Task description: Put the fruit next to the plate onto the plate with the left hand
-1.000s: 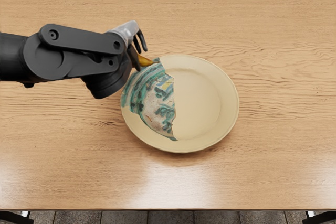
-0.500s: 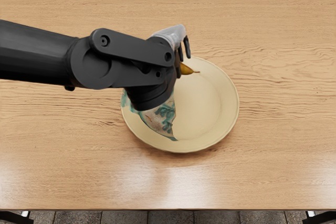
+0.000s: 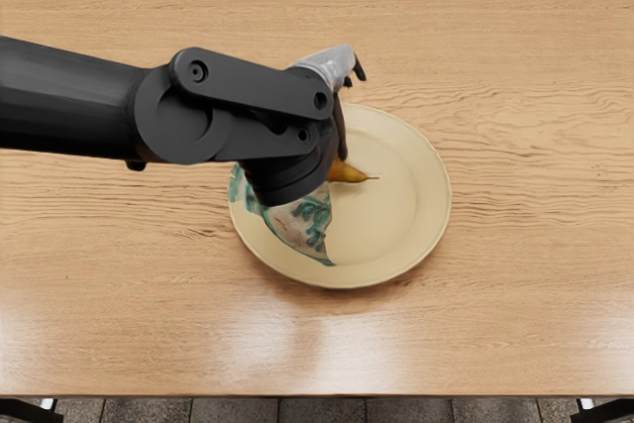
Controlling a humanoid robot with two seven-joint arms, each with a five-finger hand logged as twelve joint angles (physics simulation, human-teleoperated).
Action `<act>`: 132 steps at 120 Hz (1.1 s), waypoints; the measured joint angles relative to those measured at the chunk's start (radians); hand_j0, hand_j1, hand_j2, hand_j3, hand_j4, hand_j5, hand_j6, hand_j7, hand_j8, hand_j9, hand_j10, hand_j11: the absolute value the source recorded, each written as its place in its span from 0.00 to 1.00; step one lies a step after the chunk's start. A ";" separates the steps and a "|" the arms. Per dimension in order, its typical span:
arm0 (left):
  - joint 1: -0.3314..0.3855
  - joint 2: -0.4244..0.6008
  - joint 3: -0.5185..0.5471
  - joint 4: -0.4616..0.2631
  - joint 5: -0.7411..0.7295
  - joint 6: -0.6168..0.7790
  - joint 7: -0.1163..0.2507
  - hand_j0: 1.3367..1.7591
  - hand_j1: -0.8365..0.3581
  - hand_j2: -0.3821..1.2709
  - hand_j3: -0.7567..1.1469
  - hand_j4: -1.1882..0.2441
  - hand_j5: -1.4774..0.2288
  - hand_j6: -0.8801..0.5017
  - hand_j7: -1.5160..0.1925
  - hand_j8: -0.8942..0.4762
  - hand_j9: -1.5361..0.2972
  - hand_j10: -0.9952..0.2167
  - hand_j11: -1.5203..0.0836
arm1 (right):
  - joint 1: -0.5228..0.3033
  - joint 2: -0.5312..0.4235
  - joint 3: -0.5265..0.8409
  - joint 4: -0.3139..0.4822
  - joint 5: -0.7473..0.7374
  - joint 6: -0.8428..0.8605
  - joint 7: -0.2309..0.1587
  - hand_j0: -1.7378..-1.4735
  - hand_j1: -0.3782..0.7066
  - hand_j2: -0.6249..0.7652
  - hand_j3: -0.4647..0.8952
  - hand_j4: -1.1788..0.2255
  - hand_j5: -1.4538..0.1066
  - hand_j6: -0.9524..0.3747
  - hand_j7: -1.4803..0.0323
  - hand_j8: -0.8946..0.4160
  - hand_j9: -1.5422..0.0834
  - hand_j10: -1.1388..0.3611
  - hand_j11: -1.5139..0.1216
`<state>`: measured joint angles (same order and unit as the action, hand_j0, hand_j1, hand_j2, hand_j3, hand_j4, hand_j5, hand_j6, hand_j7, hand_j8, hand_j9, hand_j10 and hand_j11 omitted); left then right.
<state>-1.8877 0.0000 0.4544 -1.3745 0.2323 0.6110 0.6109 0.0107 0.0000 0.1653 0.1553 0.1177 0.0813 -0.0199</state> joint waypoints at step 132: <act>0.417 0.497 -0.848 -0.255 -0.405 0.000 0.000 0.76 0.99 0.23 0.40 0.83 0.86 0.64 0.89 0.65 0.84 0.82 0.95 | 0.005 0.000 0.002 0.000 0.000 0.000 0.000 0.30 0.06 0.44 0.34 0.82 0.90 0.69 0.95 0.66 0.92 0.74 0.90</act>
<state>-1.4709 0.4970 -0.3938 -1.6297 -0.1729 0.6109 0.6109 0.0159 0.0000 0.1671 0.1557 0.1175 0.0812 -0.0199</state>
